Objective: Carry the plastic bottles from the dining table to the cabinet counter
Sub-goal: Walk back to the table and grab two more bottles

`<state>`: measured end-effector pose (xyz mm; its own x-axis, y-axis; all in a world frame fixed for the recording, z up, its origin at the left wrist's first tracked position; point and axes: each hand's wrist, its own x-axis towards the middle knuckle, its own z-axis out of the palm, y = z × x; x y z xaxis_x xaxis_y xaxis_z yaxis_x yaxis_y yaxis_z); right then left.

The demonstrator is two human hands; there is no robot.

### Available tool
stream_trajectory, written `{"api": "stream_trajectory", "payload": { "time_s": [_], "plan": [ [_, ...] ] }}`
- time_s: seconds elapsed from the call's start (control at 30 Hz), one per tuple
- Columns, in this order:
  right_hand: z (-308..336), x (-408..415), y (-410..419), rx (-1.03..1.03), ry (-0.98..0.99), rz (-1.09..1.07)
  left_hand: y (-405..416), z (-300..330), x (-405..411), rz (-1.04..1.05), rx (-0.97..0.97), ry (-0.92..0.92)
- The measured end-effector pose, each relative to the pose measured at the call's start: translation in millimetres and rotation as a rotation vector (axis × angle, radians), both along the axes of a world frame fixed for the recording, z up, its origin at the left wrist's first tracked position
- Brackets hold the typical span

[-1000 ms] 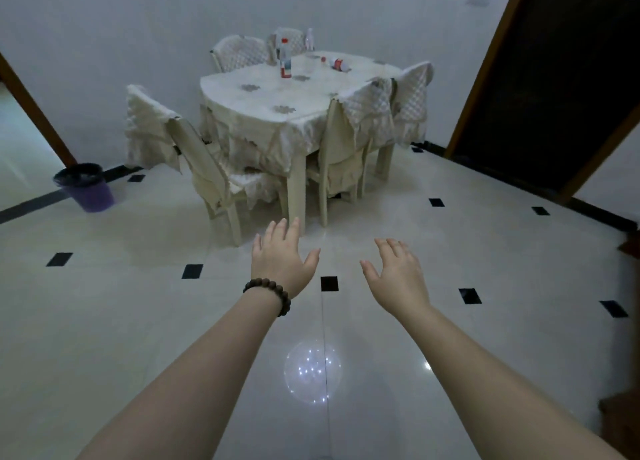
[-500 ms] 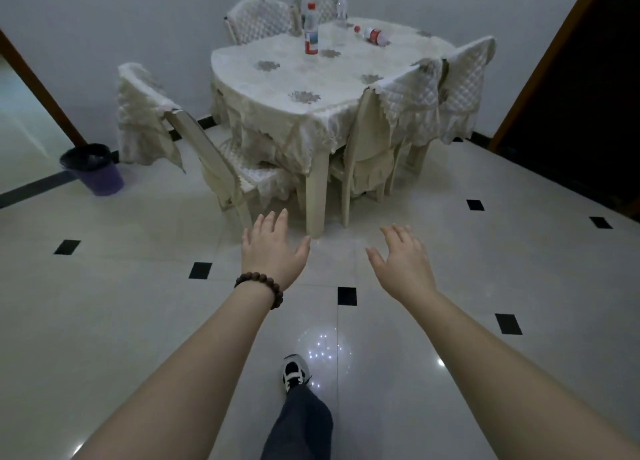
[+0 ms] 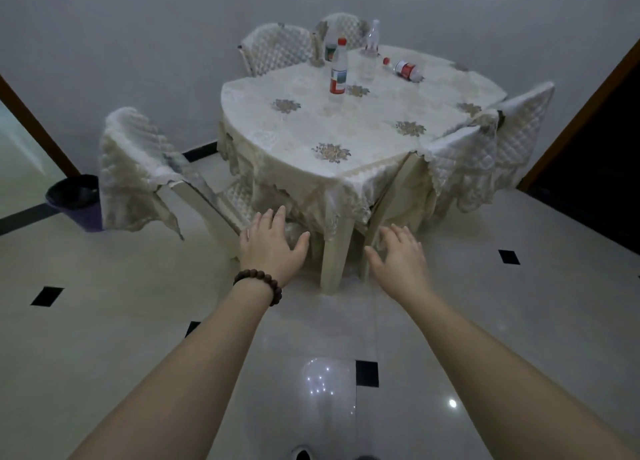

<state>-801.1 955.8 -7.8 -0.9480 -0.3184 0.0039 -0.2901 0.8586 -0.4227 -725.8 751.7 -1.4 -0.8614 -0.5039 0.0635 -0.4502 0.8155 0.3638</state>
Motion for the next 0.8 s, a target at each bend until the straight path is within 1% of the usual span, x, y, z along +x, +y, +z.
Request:
{"api": "stream_trajectory", "payload": {
  "time_s": [0.1,0.33,0.43,0.53,0.7,0.8],
  "plan": [
    [4.7,-48.2,-23.0,-0.022,0.016,-0.018,-20.3,1.4,-48.0,-0.008,0.010,0.015],
    [-0.8,-172.0,-73.9,0.011,0.044,-0.021,-77.0,-14.6,-163.7,-0.046,0.014,0.013],
    [-6.0,-237.7,-97.9,0.000,0.049,-0.016,-106.9,-19.8,-226.3,-0.041,0.003,0.023],
    [-8.5,-310.6,-126.5,-0.012,0.026,-0.006,-137.3,-15.7,-297.6,-0.037,-0.011,-0.010],
    [-0.2,-427.8,-172.6,-0.022,-0.012,0.017,-184.0,-0.7,-414.5,-0.036,-0.013,-0.015],
    [6.8,-487.5,-196.9,-0.021,-0.017,0.013,-208.0,2.3,-467.6,-0.020,-0.005,-0.014]
  ]
}}
